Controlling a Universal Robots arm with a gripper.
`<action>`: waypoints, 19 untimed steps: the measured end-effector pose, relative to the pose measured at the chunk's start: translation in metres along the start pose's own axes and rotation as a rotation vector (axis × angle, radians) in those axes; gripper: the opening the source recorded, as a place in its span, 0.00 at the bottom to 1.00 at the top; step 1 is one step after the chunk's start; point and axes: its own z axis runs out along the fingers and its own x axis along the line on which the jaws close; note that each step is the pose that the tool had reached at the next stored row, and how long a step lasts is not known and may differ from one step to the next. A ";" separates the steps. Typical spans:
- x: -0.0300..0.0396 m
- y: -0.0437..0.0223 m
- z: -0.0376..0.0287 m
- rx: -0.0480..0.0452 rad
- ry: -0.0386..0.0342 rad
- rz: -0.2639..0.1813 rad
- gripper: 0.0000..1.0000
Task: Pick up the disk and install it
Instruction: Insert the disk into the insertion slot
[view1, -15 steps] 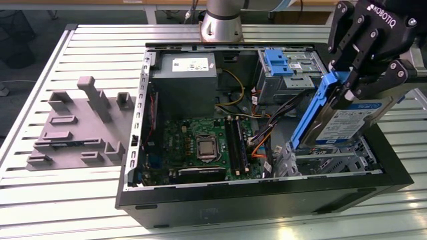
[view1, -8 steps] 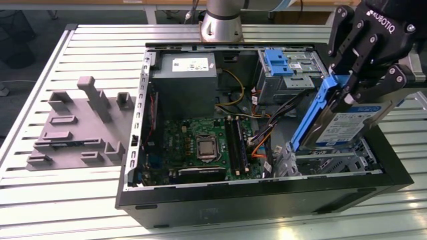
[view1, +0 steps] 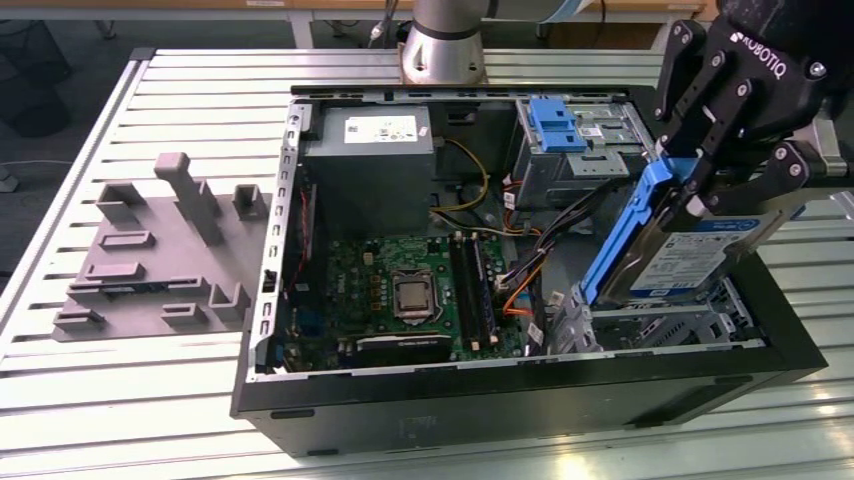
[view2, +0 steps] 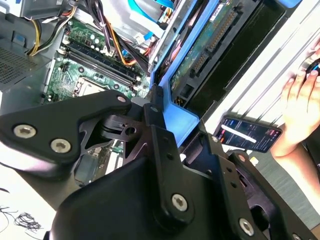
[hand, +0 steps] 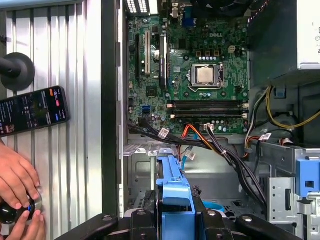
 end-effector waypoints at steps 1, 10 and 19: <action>0.0000 0.0000 0.0004 0.0000 0.0001 0.000 0.37; 0.0000 -0.0001 0.0008 0.0001 0.0002 0.000 0.37; -0.0003 -0.0003 0.0150 0.0000 0.0000 0.000 0.43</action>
